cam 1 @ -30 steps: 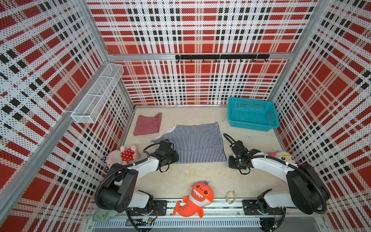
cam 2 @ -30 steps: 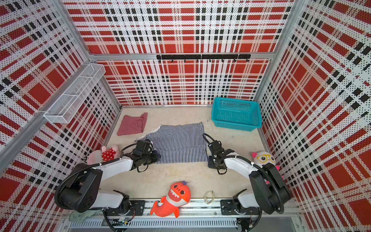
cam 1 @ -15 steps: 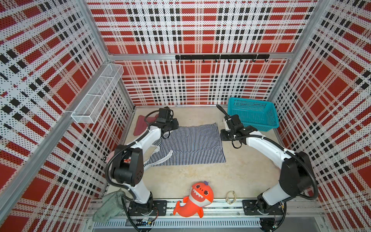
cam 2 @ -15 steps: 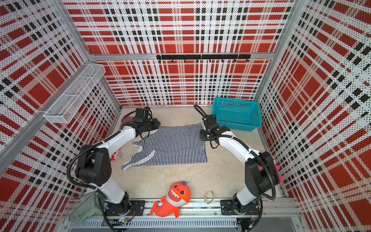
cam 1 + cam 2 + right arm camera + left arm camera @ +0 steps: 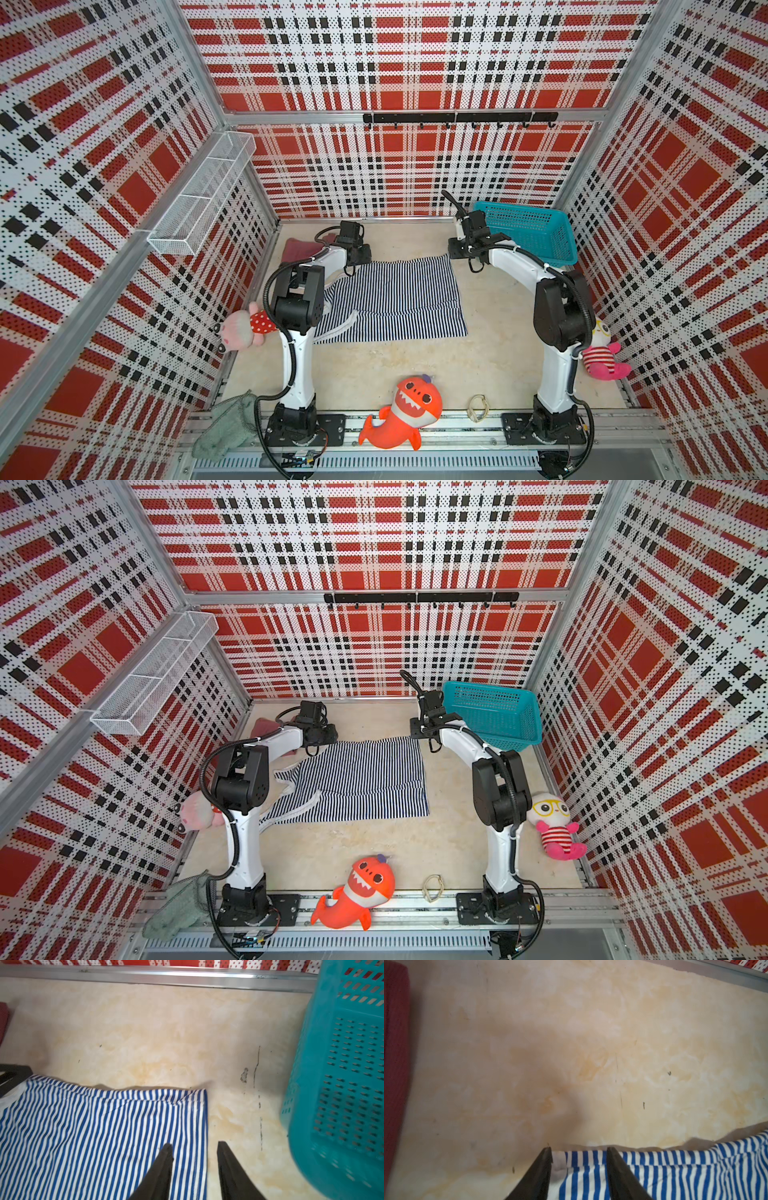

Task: Fold and stack tank tops
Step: Move the tank top to the center of the table, then fold the tank top at the center of the table.

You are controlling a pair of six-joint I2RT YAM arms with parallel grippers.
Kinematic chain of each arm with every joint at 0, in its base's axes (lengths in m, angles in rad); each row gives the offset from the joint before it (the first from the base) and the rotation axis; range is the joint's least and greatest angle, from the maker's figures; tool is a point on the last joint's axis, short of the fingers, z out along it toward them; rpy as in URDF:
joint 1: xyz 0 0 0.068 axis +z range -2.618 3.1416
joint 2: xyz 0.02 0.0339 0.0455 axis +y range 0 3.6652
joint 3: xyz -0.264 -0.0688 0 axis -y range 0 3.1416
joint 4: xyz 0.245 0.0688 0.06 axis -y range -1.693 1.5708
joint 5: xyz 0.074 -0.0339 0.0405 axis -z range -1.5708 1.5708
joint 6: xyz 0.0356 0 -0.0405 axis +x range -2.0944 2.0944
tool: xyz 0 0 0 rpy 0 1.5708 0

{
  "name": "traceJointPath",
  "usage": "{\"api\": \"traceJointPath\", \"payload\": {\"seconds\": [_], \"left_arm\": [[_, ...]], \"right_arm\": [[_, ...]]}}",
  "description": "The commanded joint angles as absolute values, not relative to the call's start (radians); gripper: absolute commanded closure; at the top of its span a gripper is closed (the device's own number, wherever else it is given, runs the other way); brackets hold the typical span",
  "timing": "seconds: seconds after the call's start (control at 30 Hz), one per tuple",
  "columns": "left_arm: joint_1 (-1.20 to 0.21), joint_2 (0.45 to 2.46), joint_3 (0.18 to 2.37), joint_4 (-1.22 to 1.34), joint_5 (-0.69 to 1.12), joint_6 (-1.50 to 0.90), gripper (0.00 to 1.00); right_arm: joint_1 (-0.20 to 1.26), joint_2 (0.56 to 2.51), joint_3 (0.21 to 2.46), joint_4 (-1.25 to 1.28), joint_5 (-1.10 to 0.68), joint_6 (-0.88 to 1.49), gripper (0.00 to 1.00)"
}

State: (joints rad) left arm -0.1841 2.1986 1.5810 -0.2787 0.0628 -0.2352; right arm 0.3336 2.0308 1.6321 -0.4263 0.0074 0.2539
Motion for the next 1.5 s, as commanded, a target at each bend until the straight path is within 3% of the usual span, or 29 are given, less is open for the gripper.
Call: {"api": "traceJointPath", "payload": {"seconds": [0.0,0.47,0.93,1.13,1.3,1.47], "left_arm": [[-0.188,2.221,1.606,-0.277,0.05,-0.203,0.52],[-0.19,2.196,1.549,-0.287,0.021,-0.192,0.55],[-0.198,2.188,1.544,-0.29,0.02,-0.186,0.89],[-0.208,2.192,1.565,-0.291,0.022,-0.181,0.98],[-0.219,2.185,1.583,-0.294,0.016,-0.182,1.0],[-0.232,2.165,1.582,-0.296,0.0,-0.171,1.0]], "right_arm": [[0.333,2.09,1.681,-0.416,-0.033,0.223,0.6],[0.318,2.282,1.824,-0.417,-0.064,0.245,0.56],[0.308,2.358,1.842,-0.404,-0.082,0.283,0.56],[0.307,2.378,1.856,-0.386,-0.071,0.254,0.69],[0.308,2.379,1.877,-0.375,-0.047,0.196,0.99],[0.308,2.296,1.804,-0.306,-0.025,0.14,1.0]]}}
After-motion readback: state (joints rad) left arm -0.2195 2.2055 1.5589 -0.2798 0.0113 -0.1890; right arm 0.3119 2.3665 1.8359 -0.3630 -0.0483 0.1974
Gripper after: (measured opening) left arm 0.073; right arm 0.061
